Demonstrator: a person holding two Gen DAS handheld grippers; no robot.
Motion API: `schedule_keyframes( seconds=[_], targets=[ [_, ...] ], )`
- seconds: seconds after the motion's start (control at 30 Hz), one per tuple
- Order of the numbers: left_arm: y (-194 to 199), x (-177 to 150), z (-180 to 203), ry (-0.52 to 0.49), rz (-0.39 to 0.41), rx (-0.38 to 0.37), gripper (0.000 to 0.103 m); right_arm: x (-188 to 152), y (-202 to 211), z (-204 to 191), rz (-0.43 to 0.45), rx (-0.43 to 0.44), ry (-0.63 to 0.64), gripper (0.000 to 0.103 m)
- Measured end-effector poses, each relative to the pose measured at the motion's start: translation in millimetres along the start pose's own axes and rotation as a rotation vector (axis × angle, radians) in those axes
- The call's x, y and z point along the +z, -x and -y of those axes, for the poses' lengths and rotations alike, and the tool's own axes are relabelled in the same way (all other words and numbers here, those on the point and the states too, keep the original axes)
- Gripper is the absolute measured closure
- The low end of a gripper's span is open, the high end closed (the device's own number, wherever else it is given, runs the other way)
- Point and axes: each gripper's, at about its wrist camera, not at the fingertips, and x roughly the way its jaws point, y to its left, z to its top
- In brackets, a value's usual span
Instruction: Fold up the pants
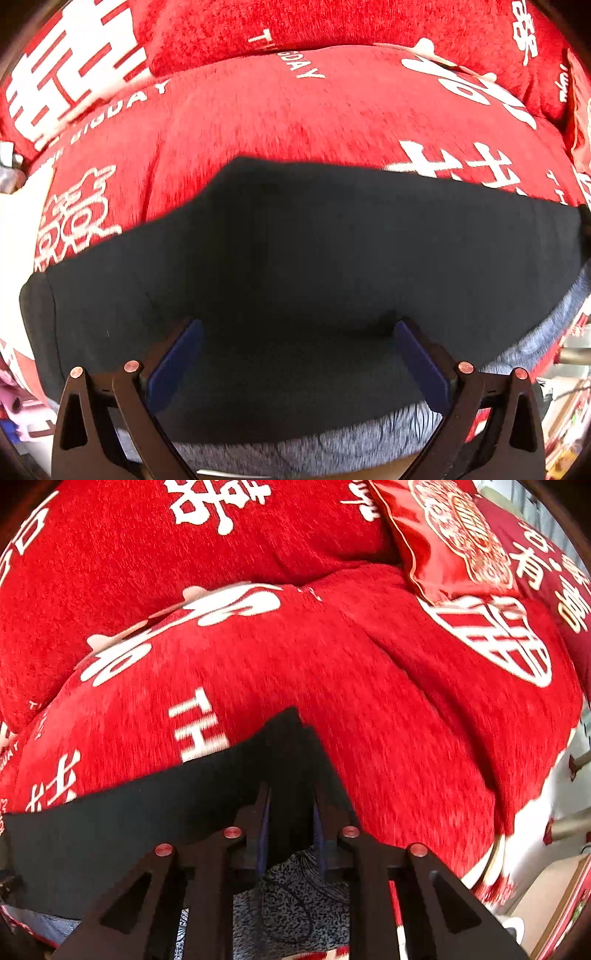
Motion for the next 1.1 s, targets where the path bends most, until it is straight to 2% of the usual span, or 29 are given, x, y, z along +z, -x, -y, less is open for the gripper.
schedule_keyframes(
  seconds=[0.03, 0.07, 0.13, 0.17, 0.2, 0.27, 0.33, 0.4, 0.47, 0.53, 0.6, 0.63, 0.73, 0.77, 0.83, 0.9, 0.97, 1.0, 1.03, 1.1],
  targets=[
    [-7.2, 3.2, 4.0, -0.006, -0.02, 0.018, 0.0, 1.1, -4.0, -4.3, -0.031, -0.021, 0.01, 0.081],
    [-11.4, 4.9, 3.9, 0.001, -0.03, 0.013, 0.0, 3.4, -7.9, -1.1, -0.036, -0.031, 0.015, 0.075],
    [-5.5, 3.3, -0.3, 0.032, -0.023, -0.012, 0.0, -3.3, 4.9, 0.0, -0.029, -0.1, -0.005, 0.053],
    [-3.6, 2.1, 2.5, 0.037, -0.016, -0.025, 0.0, -6.2, 14.7, -2.9, -0.014, -0.138, -0.013, 0.031],
    [-0.2, 2.5, 4.7, 0.041, -0.005, -0.037, 0.0, -8.6, 26.1, -6.2, 0.021, -0.152, -0.008, 0.022],
    [4.9, 6.1, 17.5, 0.035, 0.015, -0.051, 0.0, -18.0, 53.1, -34.1, 0.09, -0.128, 0.053, 0.022],
    [5.5, 13.8, 34.7, 0.024, 0.032, -0.06, 0.0, -30.9, 64.2, -75.9, 0.088, -0.037, 0.156, 0.022],
    [1.8, 18.9, 48.3, 0.031, 0.027, -0.05, 0.0, -54.5, 60.1, -136.7, 0.006, 0.135, 0.321, 0.022],
    [-2.4, 21.3, 47.3, 0.062, 0.023, -0.031, 0.0, -76.9, 48.7, -183.8, -0.073, 0.217, 0.442, 0.022],
    [-6.4, 21.4, 41.7, 0.083, 0.026, -0.008, 0.0, -95.5, 36.7, -220.3, -0.083, 0.148, 0.553, 0.022],
    [-14.7, 21.5, 29.4, 0.101, 0.011, 0.009, 0.0, -98.9, 31.6, -233.5, -0.065, 0.126, 0.586, 0.02],
    [-16.9, 21.8, 23.7, 0.115, 0.004, -0.031, 0.0, -95.2, 30.1, -232.7, -0.062, 0.139, 0.578, 0.018],
    [-17.6, 25.4, 14.0, 0.106, 0.0, -0.033, 0.0, -69.5, 16.1, -205.8, -0.1, 0.172, 0.496, 0.014],
    [-17.6, 25.7, 10.9, 0.107, -0.004, -0.041, 0.0, -59.5, 12.8, -193.4, -0.108, 0.16, 0.459, 0.014],
    [-18.0, 24.7, 2.5, 0.109, -0.009, -0.043, 0.0, -42.8, 5.0, -164.2, -0.101, 0.061, 0.407, 0.013],
    [-17.3, 22.9, -1.9, 0.103, -0.012, -0.051, 0.0, -31.6, -4.7, -123.5, -0.114, 0.001, 0.321, 0.0],
    [-15.9, 19.4, -4.6, 0.083, -0.018, -0.05, 0.0, -26.3, -9.8, -82.5, -0.139, 0.053, 0.203, 0.0],
    [-14.2, 15.9, -5.6, 0.076, -0.019, -0.044, 0.0, -26.8, -7.7, -63.1, -0.133, 0.045, 0.153, 0.0],
    [-12.3, 12.6, -6.7, 0.076, -0.024, -0.037, 0.0, -30.0, -3.2, -48.8, -0.13, 0.003, 0.128, 0.0],
    [-5.4, 0.5, -5.8, 0.071, -0.026, -0.049, 0.0, -37.6, 9.0, -40.5, -0.119, -0.012, 0.105, 0.001]
  ],
)
